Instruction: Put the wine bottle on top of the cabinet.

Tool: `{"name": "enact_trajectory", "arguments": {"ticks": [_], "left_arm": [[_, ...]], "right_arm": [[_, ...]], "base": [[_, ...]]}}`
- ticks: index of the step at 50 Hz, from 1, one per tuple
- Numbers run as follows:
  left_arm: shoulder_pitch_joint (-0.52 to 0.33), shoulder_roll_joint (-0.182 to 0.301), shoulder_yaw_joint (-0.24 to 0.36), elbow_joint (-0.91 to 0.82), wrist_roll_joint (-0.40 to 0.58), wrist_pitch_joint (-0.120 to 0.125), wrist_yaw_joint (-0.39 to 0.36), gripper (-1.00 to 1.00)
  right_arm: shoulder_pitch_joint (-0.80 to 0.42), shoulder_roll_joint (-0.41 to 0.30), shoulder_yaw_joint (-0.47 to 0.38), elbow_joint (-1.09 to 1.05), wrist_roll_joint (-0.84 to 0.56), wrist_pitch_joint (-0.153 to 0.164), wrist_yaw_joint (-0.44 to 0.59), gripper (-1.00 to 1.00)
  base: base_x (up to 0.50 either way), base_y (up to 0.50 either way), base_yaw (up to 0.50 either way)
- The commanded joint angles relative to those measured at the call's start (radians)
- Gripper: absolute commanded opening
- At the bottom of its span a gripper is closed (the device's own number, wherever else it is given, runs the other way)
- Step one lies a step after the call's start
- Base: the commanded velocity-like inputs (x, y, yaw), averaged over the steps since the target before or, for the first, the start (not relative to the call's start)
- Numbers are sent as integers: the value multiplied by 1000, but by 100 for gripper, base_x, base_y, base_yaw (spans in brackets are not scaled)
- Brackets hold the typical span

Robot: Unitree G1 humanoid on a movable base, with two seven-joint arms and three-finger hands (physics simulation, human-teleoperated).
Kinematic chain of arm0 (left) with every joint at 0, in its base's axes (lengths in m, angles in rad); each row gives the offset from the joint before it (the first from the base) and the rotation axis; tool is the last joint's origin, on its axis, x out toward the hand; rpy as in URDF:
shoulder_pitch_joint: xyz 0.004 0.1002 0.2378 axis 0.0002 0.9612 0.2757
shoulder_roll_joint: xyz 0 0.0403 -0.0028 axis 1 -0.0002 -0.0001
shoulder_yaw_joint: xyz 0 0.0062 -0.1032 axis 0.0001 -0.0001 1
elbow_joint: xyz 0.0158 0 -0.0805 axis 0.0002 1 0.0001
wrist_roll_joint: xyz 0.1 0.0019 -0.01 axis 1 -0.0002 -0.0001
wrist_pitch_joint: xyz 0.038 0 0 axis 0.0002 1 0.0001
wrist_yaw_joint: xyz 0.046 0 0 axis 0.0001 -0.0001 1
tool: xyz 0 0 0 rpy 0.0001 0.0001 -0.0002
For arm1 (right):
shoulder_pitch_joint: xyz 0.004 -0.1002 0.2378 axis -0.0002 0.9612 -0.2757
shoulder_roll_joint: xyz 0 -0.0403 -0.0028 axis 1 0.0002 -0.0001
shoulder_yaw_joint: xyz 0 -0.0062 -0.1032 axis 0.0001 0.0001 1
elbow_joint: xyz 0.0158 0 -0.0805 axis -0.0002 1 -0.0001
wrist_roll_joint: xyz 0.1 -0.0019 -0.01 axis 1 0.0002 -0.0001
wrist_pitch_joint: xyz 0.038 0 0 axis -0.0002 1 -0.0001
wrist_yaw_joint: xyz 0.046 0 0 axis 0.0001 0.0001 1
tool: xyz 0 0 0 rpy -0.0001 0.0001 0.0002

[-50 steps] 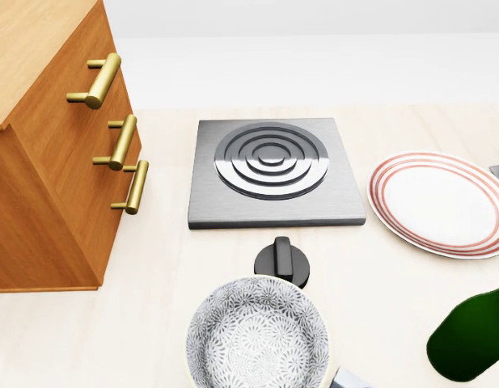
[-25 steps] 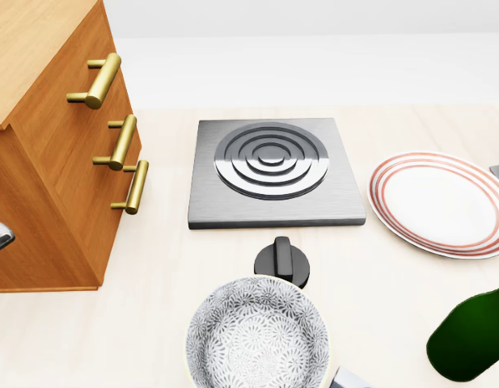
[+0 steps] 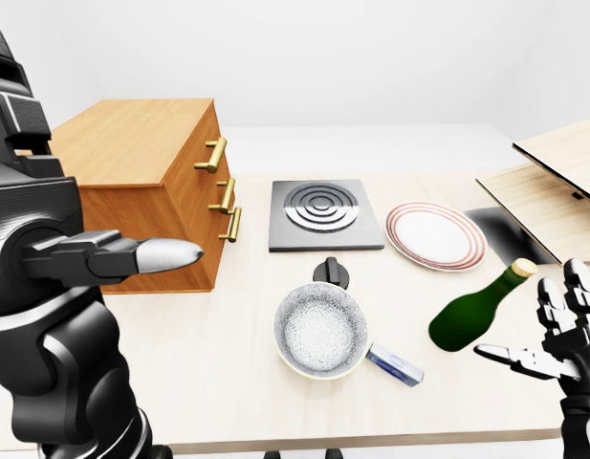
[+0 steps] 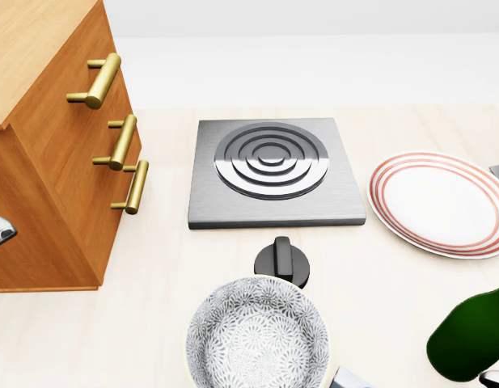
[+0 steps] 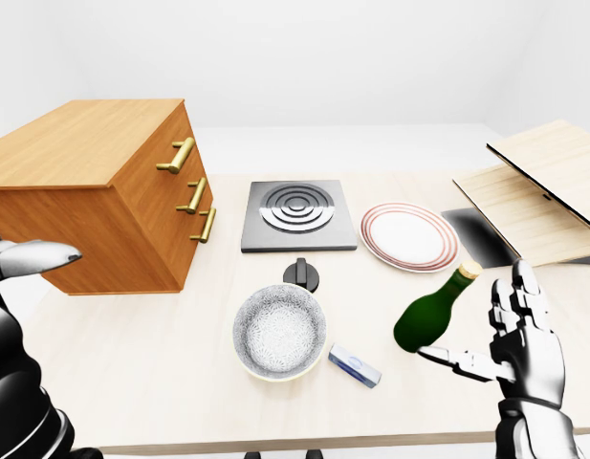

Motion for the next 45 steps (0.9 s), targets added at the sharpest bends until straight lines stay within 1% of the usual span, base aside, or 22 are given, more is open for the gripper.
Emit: {"name": "enact_trajectory", "arguments": {"ticks": [1,10,14,18,28,32,38,41,45], "left_arm": [[6,-3,-5,11,7,0,-4,100],[8,-7,-9,12,16,0,-6,100],[9,-11,-15,22,25,0,-10,100],[20,-20,-33,40,50,0,-21,100],[30,-29,-28,42,66,0,-38,100],[22,-26,-19,34,58,0,-36,100],[42,-32,-23,50,66,0,-43,100],[38,-32,-21,44,62,0,-40,100],[30,-29,-19,45,57,0,-38,100]], "right_arm": [[-7,-18,31,31,5,0,-32,100],[-30,-33,49,18,0,0,-51,100],[-39,-40,67,66,-6,0,-58,100],[-46,-49,82,102,-3,0,-68,100],[-57,-64,115,166,7,0,-93,100],[-60,-70,128,136,6,0,-106,100],[-77,-83,132,75,-2,0,-114,100],[-77,-79,131,33,-4,0,-116,100],[-82,-75,134,48,-14,0,-114,100]], "base": [[0,0,0],[0,0,0],[0,0,0],[0,0,0],[0,0,0],[0,0,0],[0,0,0],[0,0,0],[0,0,0]]}}
